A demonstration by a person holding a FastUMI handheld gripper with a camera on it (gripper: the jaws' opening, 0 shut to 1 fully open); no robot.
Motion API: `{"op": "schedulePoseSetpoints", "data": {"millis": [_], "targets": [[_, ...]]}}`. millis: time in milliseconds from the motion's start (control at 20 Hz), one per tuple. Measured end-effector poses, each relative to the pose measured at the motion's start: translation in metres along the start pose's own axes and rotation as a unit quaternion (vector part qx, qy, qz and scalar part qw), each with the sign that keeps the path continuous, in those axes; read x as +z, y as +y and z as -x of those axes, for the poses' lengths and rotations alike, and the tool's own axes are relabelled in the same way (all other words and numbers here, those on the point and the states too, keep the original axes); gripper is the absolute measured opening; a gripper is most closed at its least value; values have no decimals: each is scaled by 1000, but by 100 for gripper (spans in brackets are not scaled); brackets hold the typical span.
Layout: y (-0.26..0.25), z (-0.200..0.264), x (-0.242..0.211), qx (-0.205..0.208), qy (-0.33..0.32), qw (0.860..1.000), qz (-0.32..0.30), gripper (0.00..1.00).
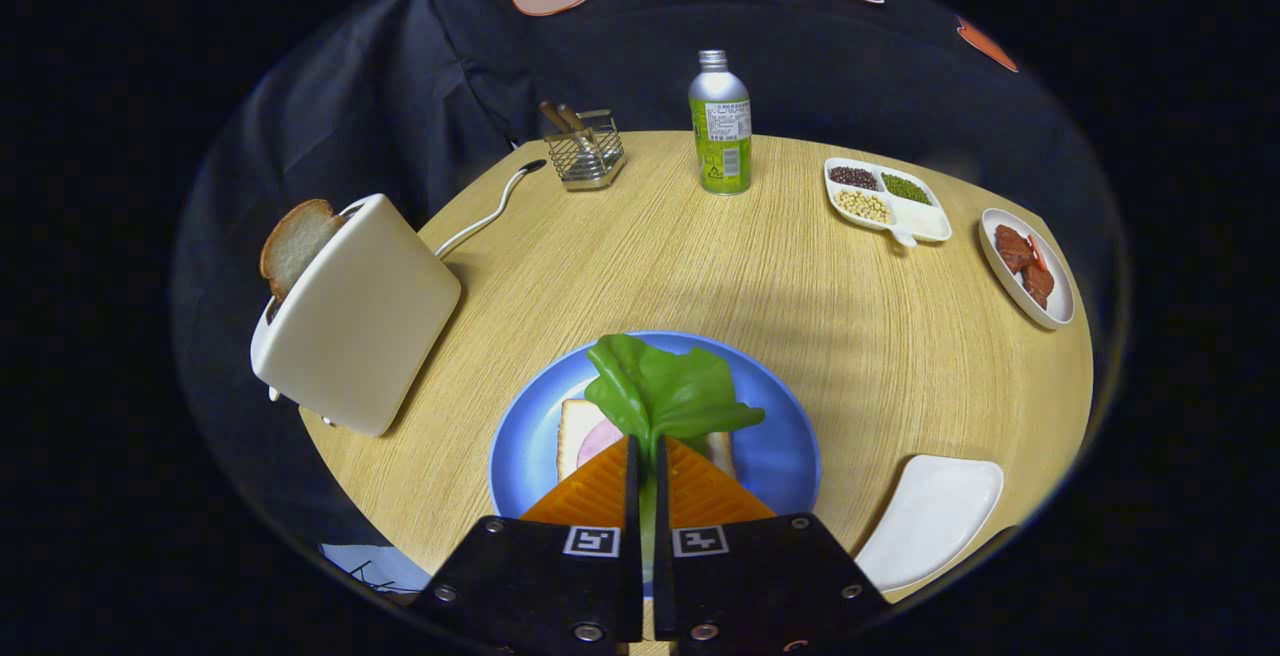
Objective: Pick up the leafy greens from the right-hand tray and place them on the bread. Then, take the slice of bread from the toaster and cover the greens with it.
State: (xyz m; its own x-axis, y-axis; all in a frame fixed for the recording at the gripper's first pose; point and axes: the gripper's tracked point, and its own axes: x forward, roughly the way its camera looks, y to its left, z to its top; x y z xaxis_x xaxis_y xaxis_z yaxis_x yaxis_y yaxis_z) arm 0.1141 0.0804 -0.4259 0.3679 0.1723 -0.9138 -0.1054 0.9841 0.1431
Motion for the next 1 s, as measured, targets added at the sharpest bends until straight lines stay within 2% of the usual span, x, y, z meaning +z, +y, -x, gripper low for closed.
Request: {"op": "schedulePoseSetpoints", "data": {"millis": [150,200,250,400,450,650,850,1000], "targets": [[-4,-6,1,-12,5,1000,-6,10],[-2,-6,2,-13,4,1000,-10,14],[-2,-7,3,-14,3,1000,-9,24],[-4,-9,-5,-27,18,999,9,33],[-5,-8,-7,-32,23,999,14,40],[1,12,14,-35,-8,999,12,51],[32,43,40,-3,-30,1000,-9,59],[55,58,57,9,-41,999,1,62]]}}
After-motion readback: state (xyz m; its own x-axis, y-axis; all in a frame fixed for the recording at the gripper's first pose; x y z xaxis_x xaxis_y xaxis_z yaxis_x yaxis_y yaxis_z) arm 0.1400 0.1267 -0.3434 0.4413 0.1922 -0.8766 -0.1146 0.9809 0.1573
